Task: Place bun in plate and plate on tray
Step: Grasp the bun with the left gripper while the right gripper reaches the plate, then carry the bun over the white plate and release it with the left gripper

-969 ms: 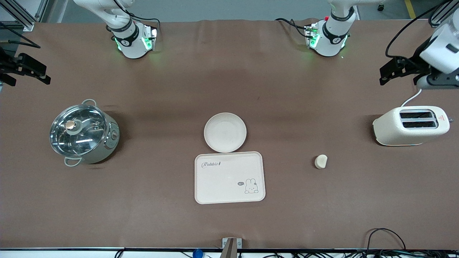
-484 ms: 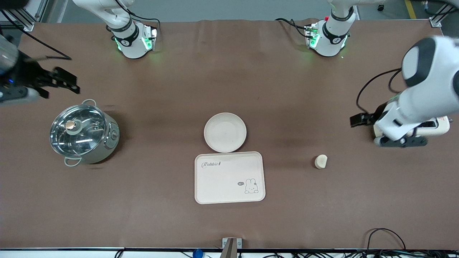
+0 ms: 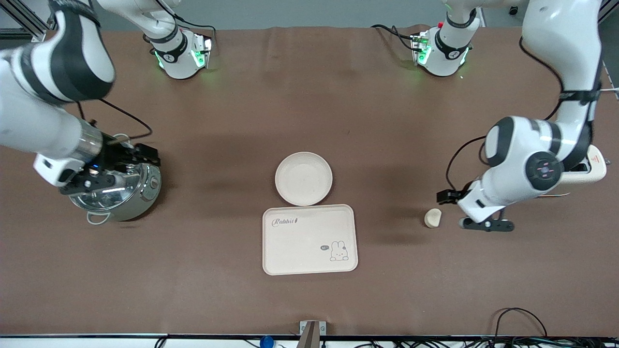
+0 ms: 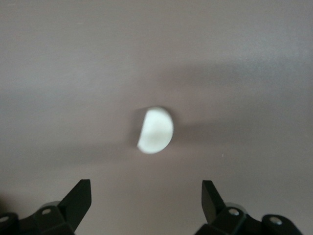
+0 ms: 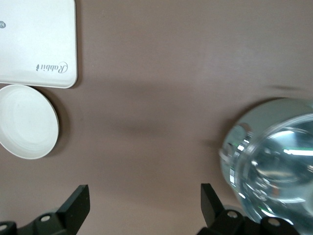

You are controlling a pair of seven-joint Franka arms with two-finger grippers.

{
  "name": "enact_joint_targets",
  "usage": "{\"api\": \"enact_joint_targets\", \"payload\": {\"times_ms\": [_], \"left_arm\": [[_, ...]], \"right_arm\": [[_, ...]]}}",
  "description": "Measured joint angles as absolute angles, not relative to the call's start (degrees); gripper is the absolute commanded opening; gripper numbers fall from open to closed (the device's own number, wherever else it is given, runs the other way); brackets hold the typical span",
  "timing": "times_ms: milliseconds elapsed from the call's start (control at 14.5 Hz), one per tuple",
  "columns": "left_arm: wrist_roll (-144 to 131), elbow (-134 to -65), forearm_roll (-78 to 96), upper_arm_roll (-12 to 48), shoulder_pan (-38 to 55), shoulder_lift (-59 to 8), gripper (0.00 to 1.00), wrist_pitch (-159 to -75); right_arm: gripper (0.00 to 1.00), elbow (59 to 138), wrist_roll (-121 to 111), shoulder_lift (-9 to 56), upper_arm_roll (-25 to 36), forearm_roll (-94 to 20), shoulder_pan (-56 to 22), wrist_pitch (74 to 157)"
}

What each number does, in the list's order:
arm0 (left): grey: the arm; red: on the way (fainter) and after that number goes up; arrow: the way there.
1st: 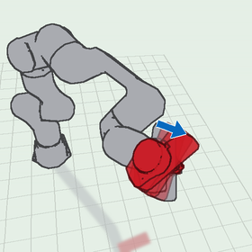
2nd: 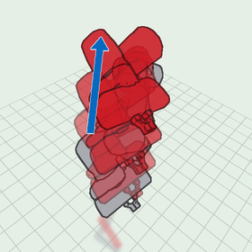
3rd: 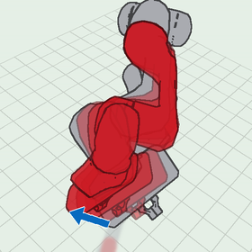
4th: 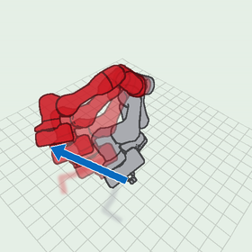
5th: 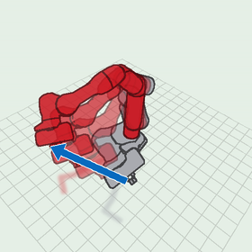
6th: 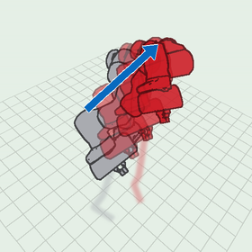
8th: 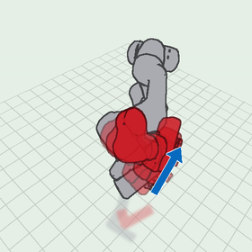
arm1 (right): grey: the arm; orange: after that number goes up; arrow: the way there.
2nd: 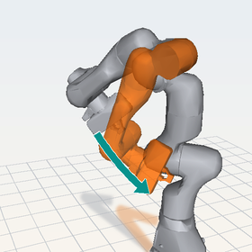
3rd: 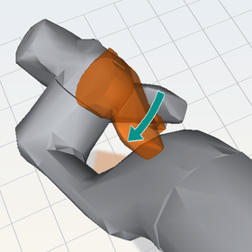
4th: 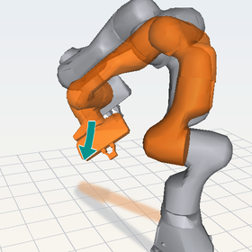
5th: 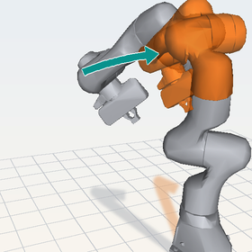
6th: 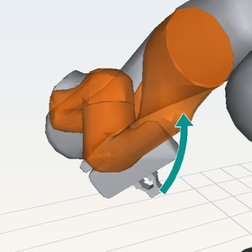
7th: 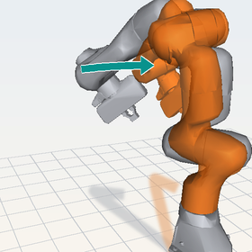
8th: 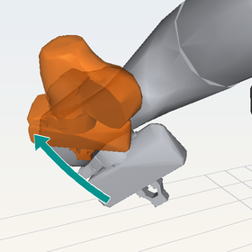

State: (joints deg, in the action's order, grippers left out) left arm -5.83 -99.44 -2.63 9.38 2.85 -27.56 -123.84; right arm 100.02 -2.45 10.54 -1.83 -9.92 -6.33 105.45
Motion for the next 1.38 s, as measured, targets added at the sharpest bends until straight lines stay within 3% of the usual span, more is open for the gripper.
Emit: {"api": "enact_joint_targets", "payload": {"times_ms": [484,692,1038,1384], "left_arm": [[-5.83,-100.57,-10.22,9.42,3.9,-34.64,0.8,-132.22],[-5.82,-100.62,-10.24,9.43,3.9,-36.44,0.71,-134.61],[-5.82,-100.62,-10.25,9.51,3.61,-38.83,0.4,-137.5],[-15.02,-100.04,-10.2,15.56,3.46,-38.79,0.39,-137.56]], "right_arm": [[1.0,119.07,-2.44,11.21,-1.92,-20.31,-13.78,131.4],[1.0,125.56,-2.2,12.31,-2.03,-25.73,-20.02,142.62],[1.0,127.21,-1.4,18.76,-2.08,-34.54,-29.18,153.97],[0.85,125.37,-1.34,23.38,-2.05,-44.94,-33.89,158.28]]}}
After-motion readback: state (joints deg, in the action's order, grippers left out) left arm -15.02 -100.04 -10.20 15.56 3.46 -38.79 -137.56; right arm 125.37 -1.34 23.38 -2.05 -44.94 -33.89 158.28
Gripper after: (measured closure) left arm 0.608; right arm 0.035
